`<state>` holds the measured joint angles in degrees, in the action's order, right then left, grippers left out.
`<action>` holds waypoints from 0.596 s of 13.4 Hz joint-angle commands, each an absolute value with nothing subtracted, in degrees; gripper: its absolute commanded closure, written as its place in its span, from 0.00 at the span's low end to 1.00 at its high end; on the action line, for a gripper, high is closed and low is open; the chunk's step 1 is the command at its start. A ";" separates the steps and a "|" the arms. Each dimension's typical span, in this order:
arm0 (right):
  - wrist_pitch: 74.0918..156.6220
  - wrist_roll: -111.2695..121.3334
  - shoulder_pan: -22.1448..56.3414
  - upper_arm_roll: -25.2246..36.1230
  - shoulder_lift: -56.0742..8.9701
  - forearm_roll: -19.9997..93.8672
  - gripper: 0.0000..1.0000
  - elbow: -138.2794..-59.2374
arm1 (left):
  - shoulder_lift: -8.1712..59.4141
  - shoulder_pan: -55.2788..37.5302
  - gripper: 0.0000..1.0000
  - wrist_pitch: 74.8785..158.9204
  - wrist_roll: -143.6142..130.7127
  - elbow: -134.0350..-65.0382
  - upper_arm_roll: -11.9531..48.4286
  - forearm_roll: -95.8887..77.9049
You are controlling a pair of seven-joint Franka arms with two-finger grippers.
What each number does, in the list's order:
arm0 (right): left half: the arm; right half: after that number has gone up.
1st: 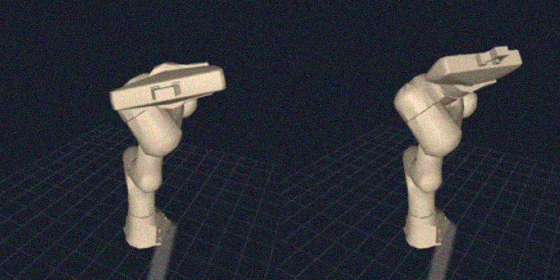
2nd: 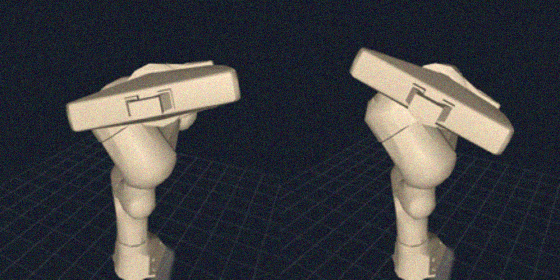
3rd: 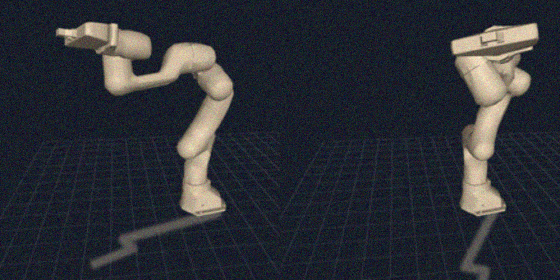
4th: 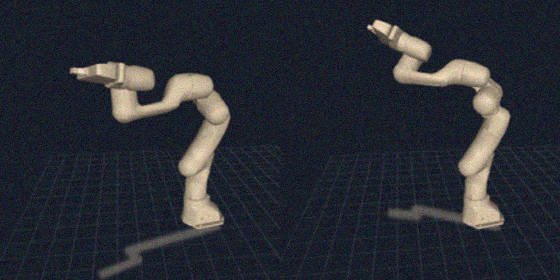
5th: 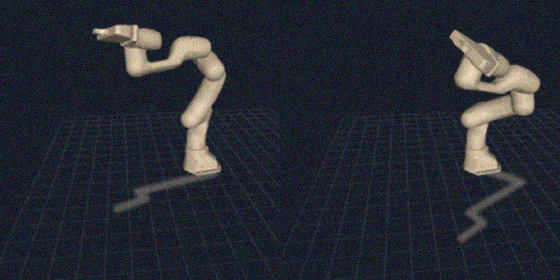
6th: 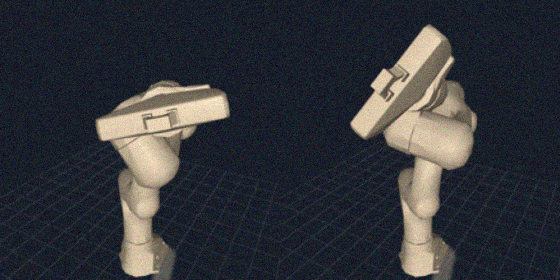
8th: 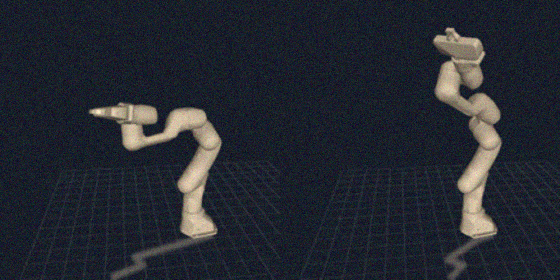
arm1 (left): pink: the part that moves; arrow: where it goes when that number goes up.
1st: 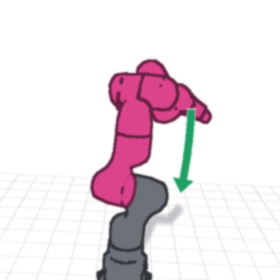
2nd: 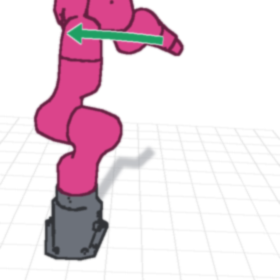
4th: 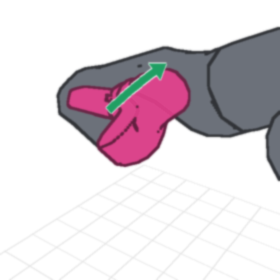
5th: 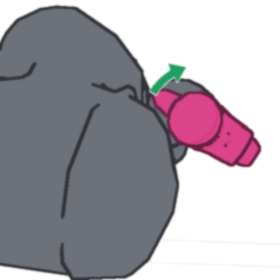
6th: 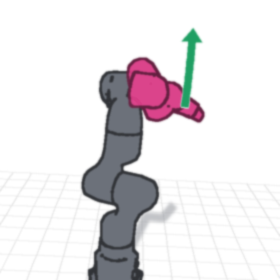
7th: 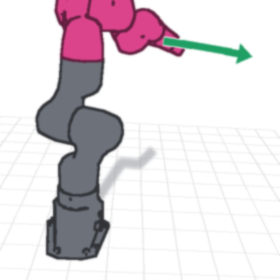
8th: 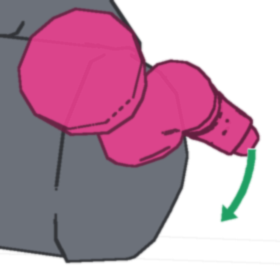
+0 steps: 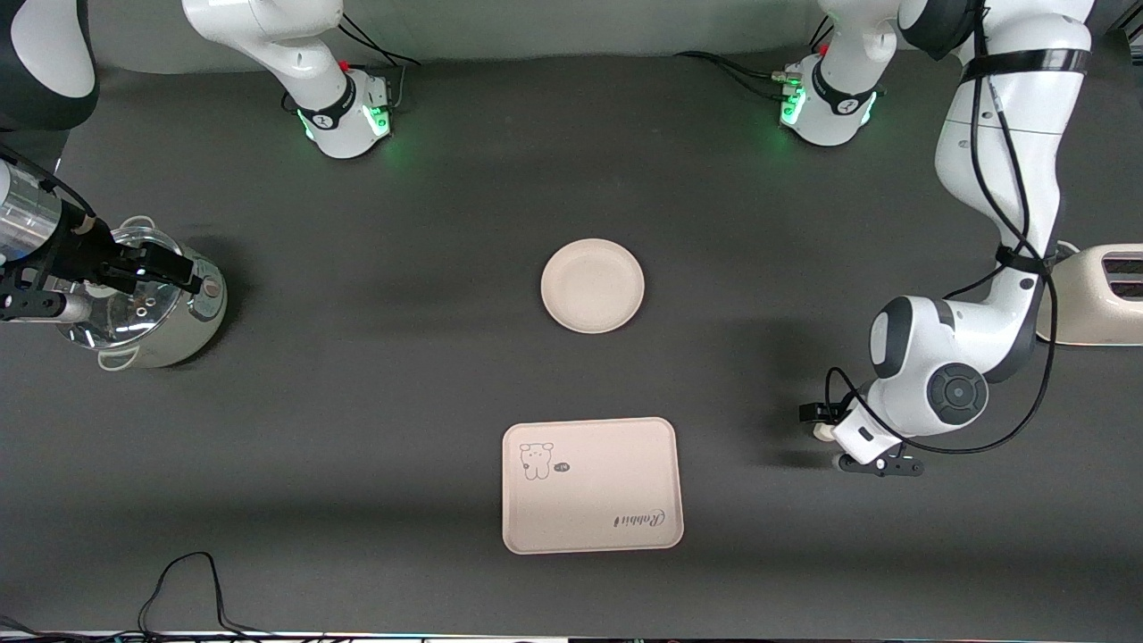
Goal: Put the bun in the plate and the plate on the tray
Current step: 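Close the left gripper on the white bun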
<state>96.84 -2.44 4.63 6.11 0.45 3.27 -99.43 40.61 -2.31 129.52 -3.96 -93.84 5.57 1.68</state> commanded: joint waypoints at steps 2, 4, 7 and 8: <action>96.94 -1.49 5.01 6.94 0.17 3.08 0.00 -98.88 | 41.13 -2.28 0.04 131.22 -3.08 -94.22 5.54 2.11; 96.94 -1.49 4.83 7.03 0.18 3.08 0.00 -98.88 | 41.22 -2.29 0.27 131.22 -2.99 -94.04 5.54 2.11; 97.03 -1.50 5.01 7.12 0.09 3.08 0.00 -98.88 | 41.22 -2.29 0.81 131.22 -2.90 -93.87 5.54 2.11; 97.03 -1.49 5.01 7.12 0.17 3.08 0.00 -98.88 | 41.22 -2.37 0.88 131.22 -2.99 -93.87 5.45 2.20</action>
